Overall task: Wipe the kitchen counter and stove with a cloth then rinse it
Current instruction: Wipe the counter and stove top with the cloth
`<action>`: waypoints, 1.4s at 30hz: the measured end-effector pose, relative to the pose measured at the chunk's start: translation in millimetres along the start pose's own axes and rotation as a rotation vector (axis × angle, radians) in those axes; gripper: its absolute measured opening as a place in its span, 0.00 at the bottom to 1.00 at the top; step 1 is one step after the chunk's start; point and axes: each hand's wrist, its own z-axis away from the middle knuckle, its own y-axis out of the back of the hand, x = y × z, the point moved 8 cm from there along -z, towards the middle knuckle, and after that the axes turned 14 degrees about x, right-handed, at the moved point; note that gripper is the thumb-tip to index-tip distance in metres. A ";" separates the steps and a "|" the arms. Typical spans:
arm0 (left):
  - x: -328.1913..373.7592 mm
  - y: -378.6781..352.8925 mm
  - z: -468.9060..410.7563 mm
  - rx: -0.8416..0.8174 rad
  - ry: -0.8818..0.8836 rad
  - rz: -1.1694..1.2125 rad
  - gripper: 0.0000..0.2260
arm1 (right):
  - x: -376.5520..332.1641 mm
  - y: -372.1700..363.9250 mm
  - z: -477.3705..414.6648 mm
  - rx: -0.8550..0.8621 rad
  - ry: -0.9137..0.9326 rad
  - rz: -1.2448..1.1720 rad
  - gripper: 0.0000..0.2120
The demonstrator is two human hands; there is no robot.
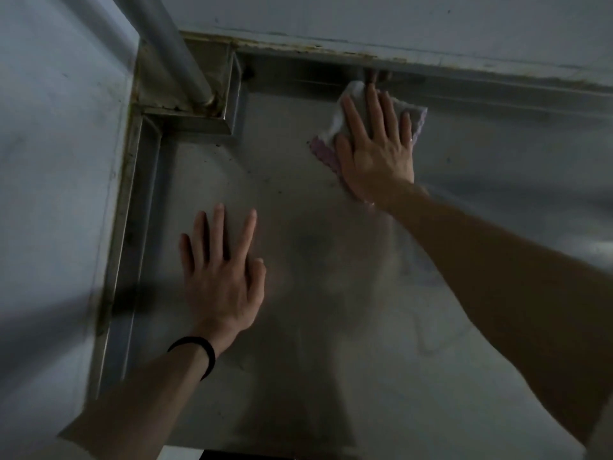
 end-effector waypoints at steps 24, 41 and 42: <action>0.4 5.4 -1.0 0.021 0.010 0.007 0.32 | 169.2 61.4 116.0 0.073 -0.526 0.085 0.36; -4.0 4.6 -0.5 0.089 0.013 0.029 0.30 | 33.6 39.0 206.4 0.139 -0.028 -0.037 0.30; -4.5 4.4 -0.2 0.090 0.014 0.031 0.30 | 64.8 46.5 216.6 0.132 -0.075 -0.011 0.30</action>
